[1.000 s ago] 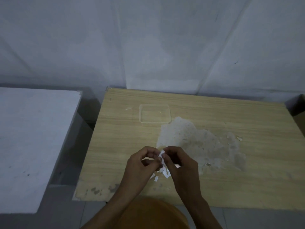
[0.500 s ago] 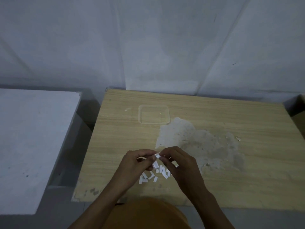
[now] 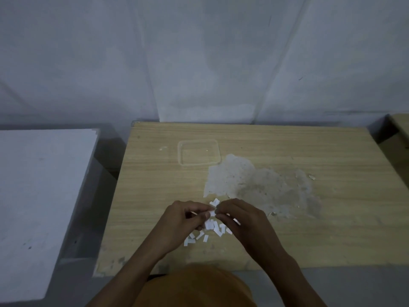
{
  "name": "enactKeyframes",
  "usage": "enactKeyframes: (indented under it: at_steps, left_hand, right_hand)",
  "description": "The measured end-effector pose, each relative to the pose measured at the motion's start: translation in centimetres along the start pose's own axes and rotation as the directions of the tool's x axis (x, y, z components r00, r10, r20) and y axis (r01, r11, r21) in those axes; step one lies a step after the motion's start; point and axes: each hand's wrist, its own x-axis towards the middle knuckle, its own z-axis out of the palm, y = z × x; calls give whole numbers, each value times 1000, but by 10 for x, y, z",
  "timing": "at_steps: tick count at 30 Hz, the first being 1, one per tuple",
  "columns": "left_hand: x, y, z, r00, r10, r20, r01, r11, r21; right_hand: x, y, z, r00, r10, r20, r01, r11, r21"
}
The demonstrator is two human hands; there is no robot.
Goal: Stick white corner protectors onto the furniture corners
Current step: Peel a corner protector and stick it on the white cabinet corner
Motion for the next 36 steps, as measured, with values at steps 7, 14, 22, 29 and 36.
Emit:
enactKeyframes:
  at_steps: [7, 14, 22, 29, 36]
  left_hand:
    - [0, 3, 1, 999, 26, 19, -27, 999, 17]
    - [-5, 11, 6, 990, 40, -134, -59, 988, -141]
    - [-10, 25, 20, 954, 161, -253, -199, 971, -133]
    - [-11, 33, 20, 764, 529, -370, -424, 843, 332]
    - [-12, 40, 20, 758, 499, -421, -487, 861, 144]
  right_hand:
    - [-4, 1, 6, 963, 269, 2, -257, 917, 306]
    - [-7, -11, 9, 855, 516, 55, -417, 619, 665]
    - [-3, -28, 4, 833, 536, 134, -406, 429, 807]
    - [-1, -40, 1, 846, 531, 48, -336, 461, 821]
    - [1, -48, 2, 855, 517, -41, -287, 537, 793]
